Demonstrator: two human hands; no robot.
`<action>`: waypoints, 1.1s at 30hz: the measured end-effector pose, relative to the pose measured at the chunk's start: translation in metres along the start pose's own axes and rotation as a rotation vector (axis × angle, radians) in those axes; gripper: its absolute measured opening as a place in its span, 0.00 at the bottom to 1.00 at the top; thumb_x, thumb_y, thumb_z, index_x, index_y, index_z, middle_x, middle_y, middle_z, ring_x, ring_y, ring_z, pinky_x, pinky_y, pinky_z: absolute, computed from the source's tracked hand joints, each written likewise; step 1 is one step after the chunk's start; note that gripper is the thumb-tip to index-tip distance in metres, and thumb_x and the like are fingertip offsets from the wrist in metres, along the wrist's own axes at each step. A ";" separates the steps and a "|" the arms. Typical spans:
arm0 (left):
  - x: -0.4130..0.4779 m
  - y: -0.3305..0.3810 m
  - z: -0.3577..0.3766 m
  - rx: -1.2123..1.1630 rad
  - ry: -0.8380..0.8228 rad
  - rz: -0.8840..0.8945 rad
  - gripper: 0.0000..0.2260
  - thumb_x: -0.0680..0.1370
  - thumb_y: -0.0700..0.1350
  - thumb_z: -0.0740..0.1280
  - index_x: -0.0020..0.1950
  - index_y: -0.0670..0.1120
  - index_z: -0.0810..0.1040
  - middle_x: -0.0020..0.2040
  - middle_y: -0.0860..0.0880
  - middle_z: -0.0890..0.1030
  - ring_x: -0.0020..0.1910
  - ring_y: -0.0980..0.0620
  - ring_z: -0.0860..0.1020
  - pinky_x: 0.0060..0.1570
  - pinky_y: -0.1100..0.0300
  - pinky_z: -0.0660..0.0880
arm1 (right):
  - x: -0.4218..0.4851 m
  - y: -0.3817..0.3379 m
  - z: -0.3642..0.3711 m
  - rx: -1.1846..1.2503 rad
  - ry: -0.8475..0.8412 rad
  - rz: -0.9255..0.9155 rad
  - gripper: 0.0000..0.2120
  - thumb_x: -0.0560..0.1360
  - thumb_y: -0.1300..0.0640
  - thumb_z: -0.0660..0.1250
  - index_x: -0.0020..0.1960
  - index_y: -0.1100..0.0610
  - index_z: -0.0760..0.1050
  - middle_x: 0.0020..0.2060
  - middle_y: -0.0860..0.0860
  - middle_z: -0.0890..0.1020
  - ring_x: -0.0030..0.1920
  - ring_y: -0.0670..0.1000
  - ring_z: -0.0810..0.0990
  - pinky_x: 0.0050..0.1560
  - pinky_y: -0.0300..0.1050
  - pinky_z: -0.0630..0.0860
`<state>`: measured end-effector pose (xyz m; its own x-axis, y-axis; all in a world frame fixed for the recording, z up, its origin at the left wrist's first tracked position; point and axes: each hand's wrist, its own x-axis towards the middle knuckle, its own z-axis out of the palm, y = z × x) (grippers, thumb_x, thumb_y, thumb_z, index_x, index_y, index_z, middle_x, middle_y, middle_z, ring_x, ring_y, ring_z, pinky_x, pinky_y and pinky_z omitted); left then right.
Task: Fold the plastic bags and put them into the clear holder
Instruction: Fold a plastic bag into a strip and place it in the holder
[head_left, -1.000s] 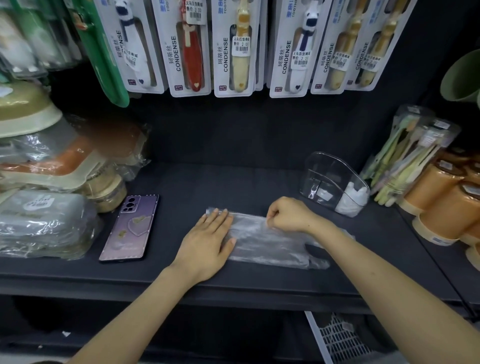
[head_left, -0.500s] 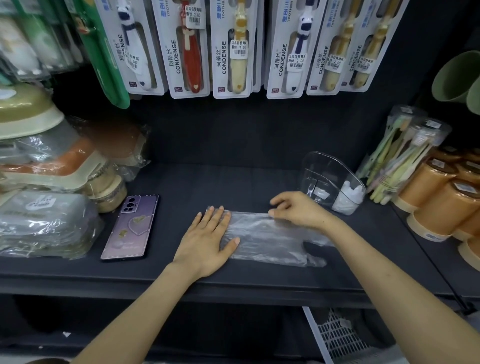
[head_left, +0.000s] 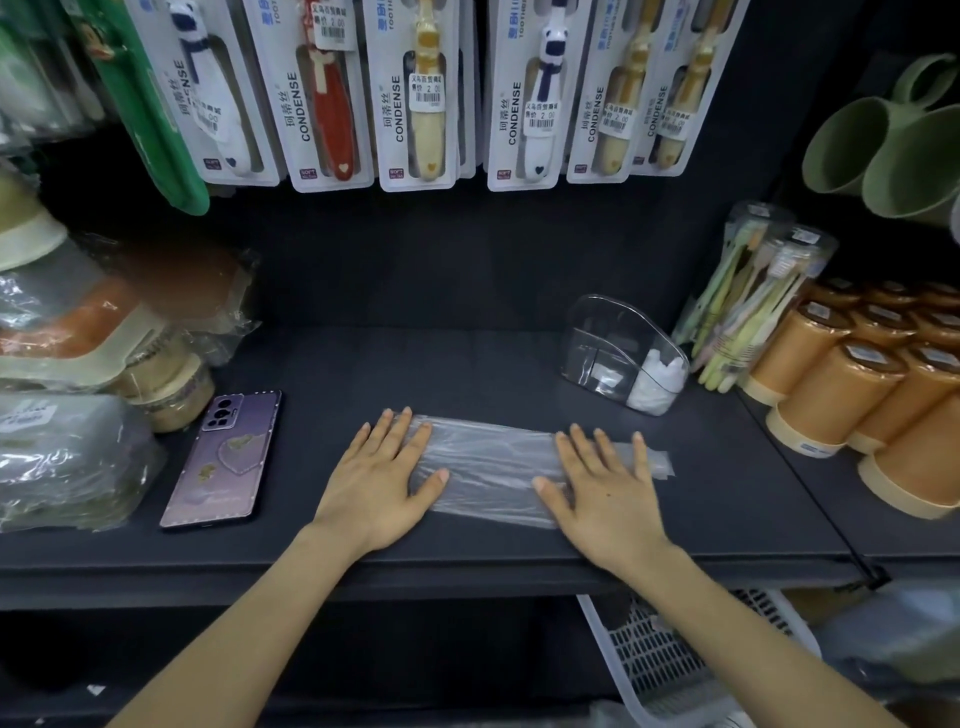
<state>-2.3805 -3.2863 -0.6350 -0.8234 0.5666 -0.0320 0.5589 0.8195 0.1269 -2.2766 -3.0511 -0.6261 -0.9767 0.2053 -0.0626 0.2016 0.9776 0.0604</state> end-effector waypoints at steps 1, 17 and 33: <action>0.000 0.000 0.000 -0.005 0.003 0.001 0.52 0.60 0.73 0.19 0.79 0.52 0.42 0.79 0.50 0.42 0.77 0.53 0.38 0.74 0.57 0.36 | -0.006 0.014 0.000 -0.004 -0.020 0.040 0.55 0.59 0.31 0.12 0.79 0.51 0.43 0.78 0.47 0.47 0.78 0.50 0.43 0.70 0.60 0.27; 0.000 0.003 -0.004 0.004 -0.036 -0.026 0.44 0.66 0.70 0.30 0.79 0.53 0.42 0.79 0.47 0.40 0.77 0.52 0.38 0.74 0.58 0.35 | 0.012 -0.030 0.000 0.082 -0.015 -0.096 0.32 0.79 0.39 0.33 0.79 0.51 0.42 0.78 0.47 0.46 0.78 0.49 0.41 0.73 0.59 0.31; -0.009 -0.002 -0.019 -0.393 0.118 -0.047 0.42 0.68 0.73 0.47 0.78 0.54 0.51 0.79 0.50 0.46 0.78 0.53 0.41 0.74 0.58 0.41 | -0.015 -0.006 0.005 0.195 0.614 -0.502 0.14 0.76 0.53 0.60 0.36 0.52 0.81 0.37 0.45 0.83 0.39 0.49 0.81 0.63 0.45 0.65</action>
<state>-2.3766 -3.2948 -0.6162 -0.8653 0.4971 0.0639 0.4594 0.7356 0.4979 -2.2623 -3.0596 -0.6305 -0.8088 -0.2665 0.5243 -0.3171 0.9484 -0.0072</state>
